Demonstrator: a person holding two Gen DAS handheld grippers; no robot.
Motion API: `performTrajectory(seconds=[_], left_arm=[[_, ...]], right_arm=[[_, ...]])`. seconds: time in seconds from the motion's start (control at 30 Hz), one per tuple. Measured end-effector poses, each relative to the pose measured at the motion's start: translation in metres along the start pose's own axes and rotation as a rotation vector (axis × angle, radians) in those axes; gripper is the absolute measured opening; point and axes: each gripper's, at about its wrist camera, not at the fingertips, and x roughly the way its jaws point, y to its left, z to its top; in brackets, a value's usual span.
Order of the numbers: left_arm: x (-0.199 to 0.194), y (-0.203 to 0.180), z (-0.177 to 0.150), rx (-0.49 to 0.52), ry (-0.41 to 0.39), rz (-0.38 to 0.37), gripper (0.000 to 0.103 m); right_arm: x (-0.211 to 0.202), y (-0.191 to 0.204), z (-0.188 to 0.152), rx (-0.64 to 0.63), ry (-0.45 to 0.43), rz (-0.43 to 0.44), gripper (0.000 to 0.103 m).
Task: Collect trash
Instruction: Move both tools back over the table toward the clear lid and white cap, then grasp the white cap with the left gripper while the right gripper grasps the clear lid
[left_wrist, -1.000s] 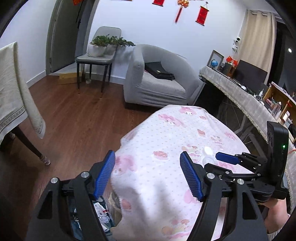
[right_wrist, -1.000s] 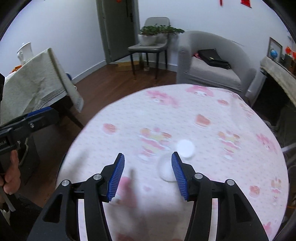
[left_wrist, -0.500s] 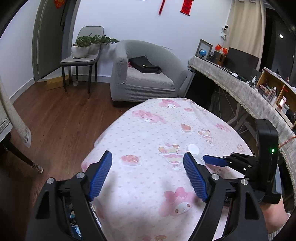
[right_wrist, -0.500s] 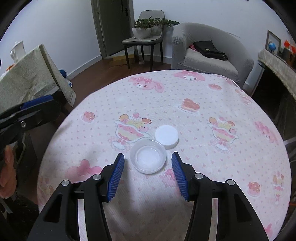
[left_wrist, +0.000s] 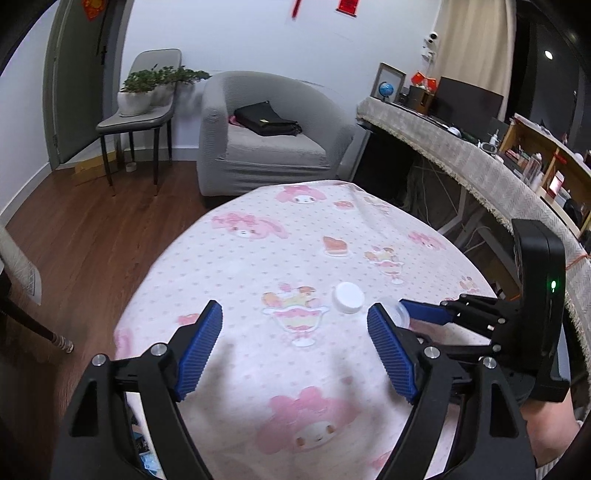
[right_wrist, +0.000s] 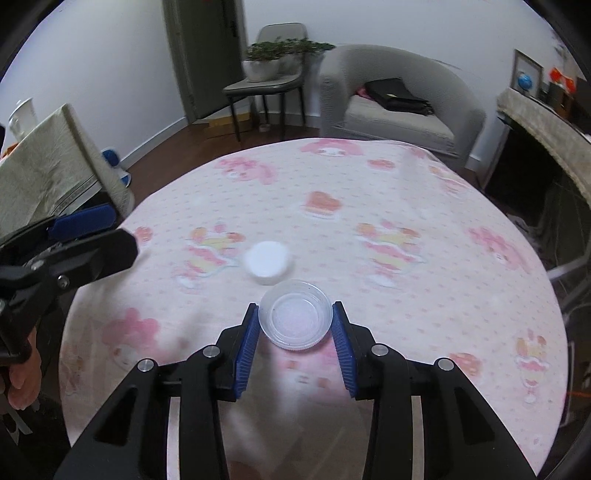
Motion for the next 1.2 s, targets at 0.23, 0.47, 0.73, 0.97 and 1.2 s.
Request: performTrajectory(seconds=[0.23, 0.47, 0.73, 0.97, 1.2], left_arm=[[0.021, -0.025, 0.002, 0.045, 0.023, -0.004, 0.083], [0.05, -0.044, 0.002, 0.082, 0.089, 0.041, 0.079], [0.077, -0.067, 0.001, 0.117, 0.147, 0.08, 0.067], [0.092, -0.067, 0.006, 0.096, 0.179, 0.123, 0.061], [0.098, -0.074, 0.007, 0.124, 0.172, 0.15, 0.061]], right_arm=[[-0.013, -0.05, -0.005, 0.119, -0.036, -0.035, 0.04], [-0.022, -0.073, -0.008, 0.176, -0.056, -0.046, 0.04], [-0.022, -0.079, -0.012, 0.167, -0.048, -0.05, 0.04], [-0.023, -0.081, -0.012, 0.161, -0.047, -0.032, 0.04], [-0.023, -0.081, -0.012, 0.156, -0.042, -0.031, 0.04]])
